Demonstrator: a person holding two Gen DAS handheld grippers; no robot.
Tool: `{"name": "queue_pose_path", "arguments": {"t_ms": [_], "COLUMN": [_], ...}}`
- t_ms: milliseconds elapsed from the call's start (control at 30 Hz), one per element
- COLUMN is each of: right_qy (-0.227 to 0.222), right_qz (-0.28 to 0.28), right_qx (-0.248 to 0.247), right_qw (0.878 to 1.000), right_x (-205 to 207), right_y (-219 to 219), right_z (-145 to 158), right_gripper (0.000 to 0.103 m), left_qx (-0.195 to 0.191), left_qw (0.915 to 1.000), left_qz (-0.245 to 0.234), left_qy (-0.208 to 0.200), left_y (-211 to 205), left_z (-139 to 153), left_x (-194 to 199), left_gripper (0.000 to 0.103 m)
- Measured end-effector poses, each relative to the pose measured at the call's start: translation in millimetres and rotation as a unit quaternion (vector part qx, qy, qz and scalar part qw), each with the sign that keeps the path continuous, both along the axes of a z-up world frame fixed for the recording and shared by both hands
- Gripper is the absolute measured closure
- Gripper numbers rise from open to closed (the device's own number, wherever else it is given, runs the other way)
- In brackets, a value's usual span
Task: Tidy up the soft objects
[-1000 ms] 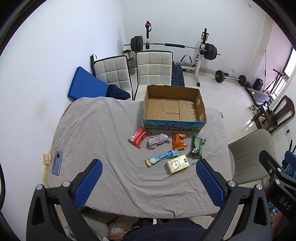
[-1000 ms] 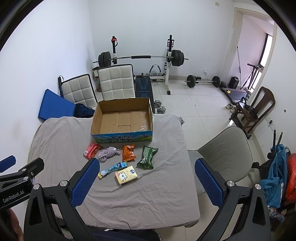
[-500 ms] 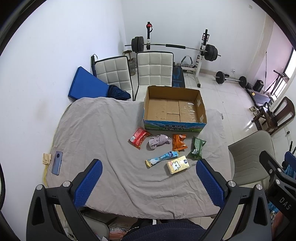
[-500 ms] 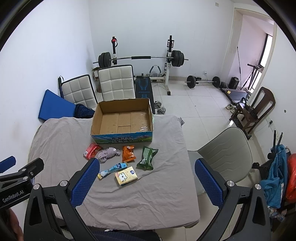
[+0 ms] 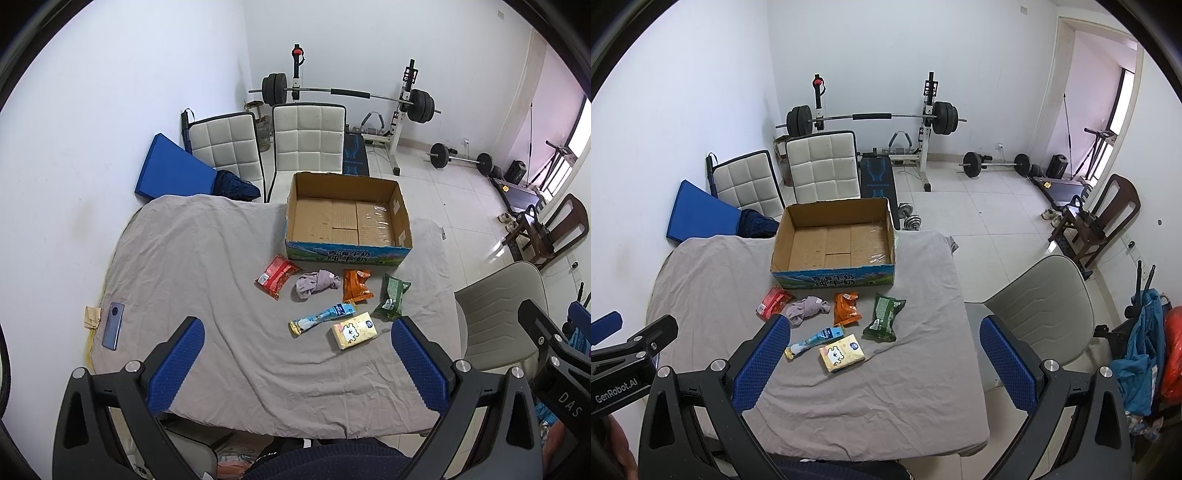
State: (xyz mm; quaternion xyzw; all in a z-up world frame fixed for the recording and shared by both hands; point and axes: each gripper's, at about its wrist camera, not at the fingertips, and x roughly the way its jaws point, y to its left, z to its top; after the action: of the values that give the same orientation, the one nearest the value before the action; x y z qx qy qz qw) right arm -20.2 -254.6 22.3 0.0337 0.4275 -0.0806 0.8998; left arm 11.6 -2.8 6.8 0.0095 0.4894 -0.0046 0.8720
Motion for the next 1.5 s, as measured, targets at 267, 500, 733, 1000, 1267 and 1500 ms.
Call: {"name": "queue_pose_path", "arguments": {"t_ms": [267,500,733,1000,1267,1500], "right_qy": [0.001,0.004,0.067,0.228,0.317,0.35], "right_qz": [0.0,-0.003,-0.014,-0.037,-0.088,-0.098], "right_qx": [0.0,0.005,0.043,0.131,0.213,0.184], "right_qw": [1.0,1.0,0.997,0.964,0.92,0.913], "right_x": [1,5,49,123,158,159], "right_y": [0,-2,-24,-47,-52,-96], "right_z": [0,-3,-58,-222,-370,-411], "right_gripper": [0.0,0.0,0.0,0.0,0.0,0.0], "left_qx": [-0.001,-0.003,-0.001,0.101,0.114,0.112], "left_qw": [1.0,1.0,0.9994,0.9868,0.969,0.926], "left_qz": [0.0,0.002,-0.004,-0.064,-0.113,-0.27], "left_qy": [0.003,0.006,0.034,0.11,0.188,0.239], "left_y": [0,-1,-4,-25,-47,-121], "left_z": [-2,-5,-51,-184,-296,-361], "left_x": [4,7,48,114,149,149], "left_gripper": [0.0,0.0,0.0,0.0,0.0,0.0]}}
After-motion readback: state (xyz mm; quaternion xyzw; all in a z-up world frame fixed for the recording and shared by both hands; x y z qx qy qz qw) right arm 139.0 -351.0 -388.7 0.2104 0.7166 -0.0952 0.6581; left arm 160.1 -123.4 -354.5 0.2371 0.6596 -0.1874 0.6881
